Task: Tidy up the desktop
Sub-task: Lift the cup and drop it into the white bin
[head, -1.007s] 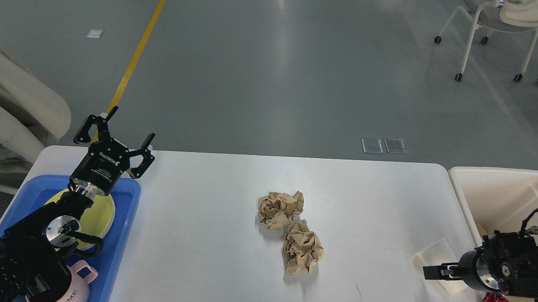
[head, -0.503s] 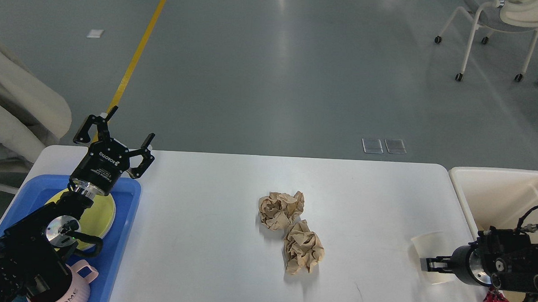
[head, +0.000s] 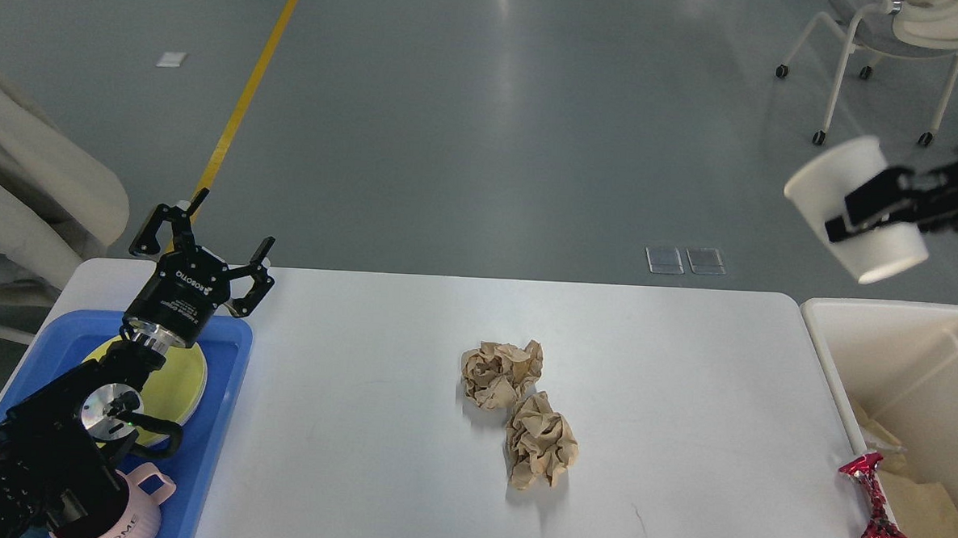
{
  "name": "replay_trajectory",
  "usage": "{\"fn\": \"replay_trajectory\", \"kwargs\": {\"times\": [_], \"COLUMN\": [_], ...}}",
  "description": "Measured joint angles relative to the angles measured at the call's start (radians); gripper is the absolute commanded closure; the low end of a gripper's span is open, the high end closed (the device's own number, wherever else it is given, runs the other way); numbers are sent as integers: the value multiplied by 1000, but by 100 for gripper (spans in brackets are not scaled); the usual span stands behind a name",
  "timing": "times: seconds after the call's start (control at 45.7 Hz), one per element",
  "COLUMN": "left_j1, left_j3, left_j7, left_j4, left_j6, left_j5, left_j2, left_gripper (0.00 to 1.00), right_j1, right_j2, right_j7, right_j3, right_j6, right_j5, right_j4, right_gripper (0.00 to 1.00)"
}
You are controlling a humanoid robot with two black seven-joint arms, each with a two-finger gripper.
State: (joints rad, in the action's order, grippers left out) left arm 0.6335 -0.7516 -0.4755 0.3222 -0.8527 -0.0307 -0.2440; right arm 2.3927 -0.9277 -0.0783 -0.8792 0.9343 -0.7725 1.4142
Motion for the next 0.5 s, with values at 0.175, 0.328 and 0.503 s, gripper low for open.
{"fn": "replay_trajectory", "kwargs": {"times": [0.175,0.328,0.503], "left_j1": [0,0,0], "left_j3": [0,0,1], "left_j7": [0,0,0], "left_j4": [0,0,0], "left_j6": [1,1,1], "left_j5": [0,0,0], "left_j2": [0,0,0], "left_gripper": [0,0,0], "right_j1": [112,-30,-506], "right_j2": [6,3,17], "right_j7": [-16,-16,-29], "right_j3": [-43,-128,-141], "right_j6": [25,12,-338], "right_j5": [-25,-82,-119], "right_j4": [-39,-186,-533], "right_gripper": [100,100,100]}}
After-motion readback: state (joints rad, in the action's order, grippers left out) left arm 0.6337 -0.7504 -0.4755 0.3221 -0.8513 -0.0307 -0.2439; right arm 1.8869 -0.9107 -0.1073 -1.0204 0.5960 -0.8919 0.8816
